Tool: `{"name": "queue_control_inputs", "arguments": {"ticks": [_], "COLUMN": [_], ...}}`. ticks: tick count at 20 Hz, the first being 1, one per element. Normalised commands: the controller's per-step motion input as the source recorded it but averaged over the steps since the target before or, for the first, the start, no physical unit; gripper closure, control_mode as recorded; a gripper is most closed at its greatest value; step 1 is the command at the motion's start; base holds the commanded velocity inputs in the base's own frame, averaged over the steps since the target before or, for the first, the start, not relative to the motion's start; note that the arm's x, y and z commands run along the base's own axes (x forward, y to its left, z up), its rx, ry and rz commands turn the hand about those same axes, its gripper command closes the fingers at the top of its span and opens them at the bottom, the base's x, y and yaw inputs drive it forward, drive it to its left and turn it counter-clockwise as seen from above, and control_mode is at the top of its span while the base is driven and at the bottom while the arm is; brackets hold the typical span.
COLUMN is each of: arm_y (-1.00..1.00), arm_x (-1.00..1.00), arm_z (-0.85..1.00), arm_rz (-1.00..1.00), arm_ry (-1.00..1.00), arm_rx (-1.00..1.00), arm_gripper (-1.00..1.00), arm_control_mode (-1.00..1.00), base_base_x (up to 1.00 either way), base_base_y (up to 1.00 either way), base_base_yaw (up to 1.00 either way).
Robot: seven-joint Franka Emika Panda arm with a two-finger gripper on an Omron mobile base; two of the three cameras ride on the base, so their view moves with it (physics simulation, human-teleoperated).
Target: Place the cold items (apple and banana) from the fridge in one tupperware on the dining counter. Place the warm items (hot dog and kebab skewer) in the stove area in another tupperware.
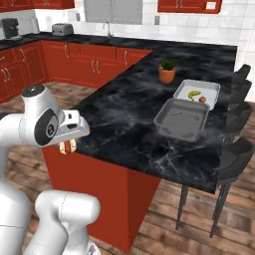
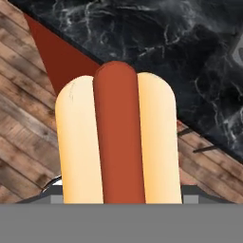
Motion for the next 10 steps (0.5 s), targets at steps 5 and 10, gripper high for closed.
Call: {"name": "queue_control_inputs", "arguments": {"ticks": [5, 10], "arm_y": [0.00, 0.00], "arm_x": [0.00, 0.00], "arm_z": [0.00, 0.00], "arm_rz": [0.00, 0.00], "arm_ry": [0.00, 0.00], "arm_rx": [0.00, 0.00], "arm_gripper": [1.00, 1.00], "arm_control_mode": [1.00, 1.00], "base_base_x": [0.11, 0.12], "base_base_y": [-1.00, -1.00], "base_base_yaw": [0.07, 0.25]}}
